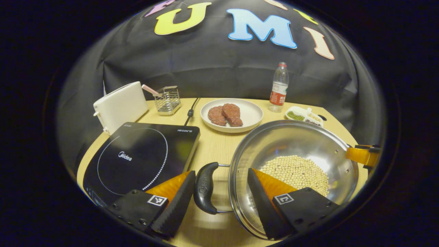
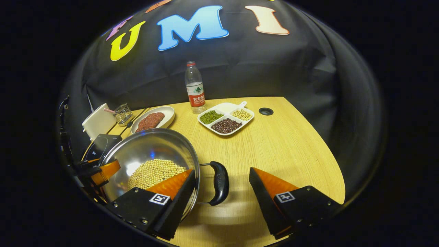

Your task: First push the handle of the pot to place it horizontally, then grasp the pot with both hands and set it on the induction cooktop.

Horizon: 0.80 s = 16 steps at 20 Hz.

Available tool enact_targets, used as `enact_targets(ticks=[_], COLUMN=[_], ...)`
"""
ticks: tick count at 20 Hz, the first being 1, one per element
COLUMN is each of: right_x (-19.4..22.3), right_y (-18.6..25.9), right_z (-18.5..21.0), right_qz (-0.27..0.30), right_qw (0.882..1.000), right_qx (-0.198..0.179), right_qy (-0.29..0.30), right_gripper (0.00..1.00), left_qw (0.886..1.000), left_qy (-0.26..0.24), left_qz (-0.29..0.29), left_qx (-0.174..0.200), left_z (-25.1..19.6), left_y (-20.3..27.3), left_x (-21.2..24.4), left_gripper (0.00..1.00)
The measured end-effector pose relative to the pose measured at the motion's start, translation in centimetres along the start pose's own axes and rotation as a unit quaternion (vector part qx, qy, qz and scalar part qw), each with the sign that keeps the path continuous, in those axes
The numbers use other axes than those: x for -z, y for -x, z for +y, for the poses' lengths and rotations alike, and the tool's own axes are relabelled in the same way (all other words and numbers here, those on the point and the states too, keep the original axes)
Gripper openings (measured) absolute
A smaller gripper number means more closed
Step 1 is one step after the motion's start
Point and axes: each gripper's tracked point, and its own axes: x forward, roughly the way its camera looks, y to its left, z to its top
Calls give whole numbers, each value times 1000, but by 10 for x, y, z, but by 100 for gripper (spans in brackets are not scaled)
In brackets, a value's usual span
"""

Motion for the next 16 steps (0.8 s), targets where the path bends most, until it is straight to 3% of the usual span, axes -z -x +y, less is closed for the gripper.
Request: enact_targets(ticks=[2,3,4,5,6,7,16], right_x=[1,3,3,1,2,2,3], right_y=[-4,-6,-6,-5,-7,-7,-9], right_z=[1,6,10,11,10,10,11], right_qz=[0,2,1,-1,-4,-5,-2], right_qw=[1000,1000,1000,1000,1000,1000,1000], right_qx=[-2,-11,-16,-14,-11,-11,-13], right_qy=[7,5,5,11,18,22,16], right_gripper=[85,84,80,66,61,59,59], left_qw=[1000,1000,1000,1000,1000,1000,1000], left_qy=[-2,-3,-2,-2,1,3,-8], left_qz=[4,4,1,0,-1,-2,4], left_qx=[-3,-6,-11,-16,-18,-18,-29], left_z=[-1,0,1,3,5,4,4], left_y=[-1,-1,-2,-2,-2,0,0], left_x=[1,2,1,1,1,3,4], left_gripper=[94,87,93,88,89,77,79])
